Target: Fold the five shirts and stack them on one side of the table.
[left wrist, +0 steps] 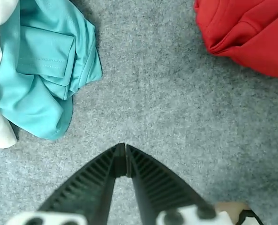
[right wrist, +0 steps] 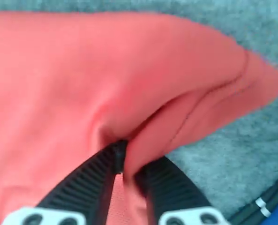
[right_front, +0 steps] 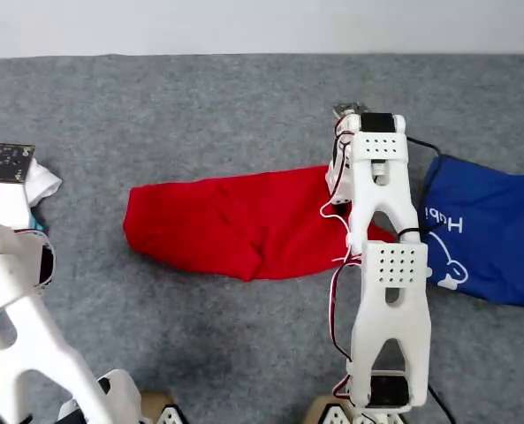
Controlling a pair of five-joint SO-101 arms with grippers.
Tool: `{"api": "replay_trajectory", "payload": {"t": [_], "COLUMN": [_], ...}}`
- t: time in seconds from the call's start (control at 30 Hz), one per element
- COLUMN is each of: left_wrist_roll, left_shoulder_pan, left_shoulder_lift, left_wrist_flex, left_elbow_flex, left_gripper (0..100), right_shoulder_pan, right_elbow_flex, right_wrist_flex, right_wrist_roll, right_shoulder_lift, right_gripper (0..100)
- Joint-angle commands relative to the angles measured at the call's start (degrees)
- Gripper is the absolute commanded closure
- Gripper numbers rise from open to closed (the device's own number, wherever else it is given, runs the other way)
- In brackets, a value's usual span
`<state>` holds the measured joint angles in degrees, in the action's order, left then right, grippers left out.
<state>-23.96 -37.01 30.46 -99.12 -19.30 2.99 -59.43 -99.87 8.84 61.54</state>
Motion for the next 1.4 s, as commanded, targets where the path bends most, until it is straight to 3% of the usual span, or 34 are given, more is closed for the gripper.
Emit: {"api": "replay_trajectory", "payload": {"t": [0.0, 0.37, 0.67, 1.0, 1.37], "left_wrist_roll": [0.4, 0.4, 0.4, 0.4, 0.4], "left_shoulder_pan": [0.3, 0.3, 0.3, 0.3, 0.0], "left_shoulder_lift": [1.6, 1.6, 1.7, 1.7, 1.7], "left_wrist_flex": [-1.2, -1.2, -1.2, -1.1, -1.0], "left_elbow_flex": [0.1, 0.1, 0.1, 0.0, 0.0], "left_gripper": [99, 99, 99, 99, 99], "right_shoulder_pan": [1.1, 4.7, 17.5, 29.8, 37.2], "right_elbow_flex": [-2.3, -1.4, 10.5, 10.7, 10.7], "right_wrist_flex": [-2.2, -3.1, -2.9, 1.0, 7.4], "right_wrist_roll": [1.0, 4.6, 4.7, 8.0, 9.5], "right_shoulder_lift": [-2.2, -17.3, -30.6, -30.0, -24.1], "right_gripper": [98.8, 98.8, 98.8, 98.8, 98.8]}}
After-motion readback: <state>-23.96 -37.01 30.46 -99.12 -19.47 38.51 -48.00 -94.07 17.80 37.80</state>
